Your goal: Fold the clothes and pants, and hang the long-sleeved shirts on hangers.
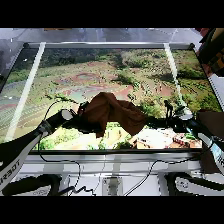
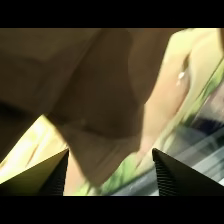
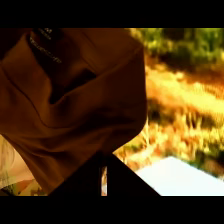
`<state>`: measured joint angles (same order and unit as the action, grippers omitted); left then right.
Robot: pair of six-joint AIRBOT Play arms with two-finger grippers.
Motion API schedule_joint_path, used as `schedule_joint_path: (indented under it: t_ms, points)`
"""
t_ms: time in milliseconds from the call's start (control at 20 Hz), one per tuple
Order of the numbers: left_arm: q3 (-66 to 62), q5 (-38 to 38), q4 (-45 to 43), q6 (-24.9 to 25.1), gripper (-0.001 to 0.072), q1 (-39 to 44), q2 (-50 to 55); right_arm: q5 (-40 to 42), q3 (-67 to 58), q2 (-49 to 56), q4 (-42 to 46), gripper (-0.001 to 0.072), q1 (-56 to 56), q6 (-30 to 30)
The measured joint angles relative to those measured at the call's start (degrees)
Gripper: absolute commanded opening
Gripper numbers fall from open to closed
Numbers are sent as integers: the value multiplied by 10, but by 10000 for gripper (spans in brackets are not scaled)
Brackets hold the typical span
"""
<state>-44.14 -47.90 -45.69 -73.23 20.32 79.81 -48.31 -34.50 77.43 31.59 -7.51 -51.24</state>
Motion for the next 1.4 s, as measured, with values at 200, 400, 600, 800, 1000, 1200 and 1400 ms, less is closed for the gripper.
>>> schedule_joint_path:
  t_ms: [200,400,600,800,1000,1200,1400]
  points:
    - [2,49,20,7,286,23,9,-1,0,0,12,13,0,0]
    - [-4,98,24,11,23,40,12,-2,-1,-3,16,12,0,0]
    - [-44,116,24,15,23,25,-18,-3,-34,-33,42,11,0,0]
    - [-115,124,25,19,23,-37,-111,11,-125,-102,91,11,0,-8]
    - [-171,143,24,21,23,-136,-248,74,-242,-190,151,11,0,-27]
    - [-189,189,24,21,23,-227,-387,123,-355,-276,195,11,0,-34]
    - [-194,210,-25,21,23,-280,-493,139,-427,-346,225,11,0,-36]
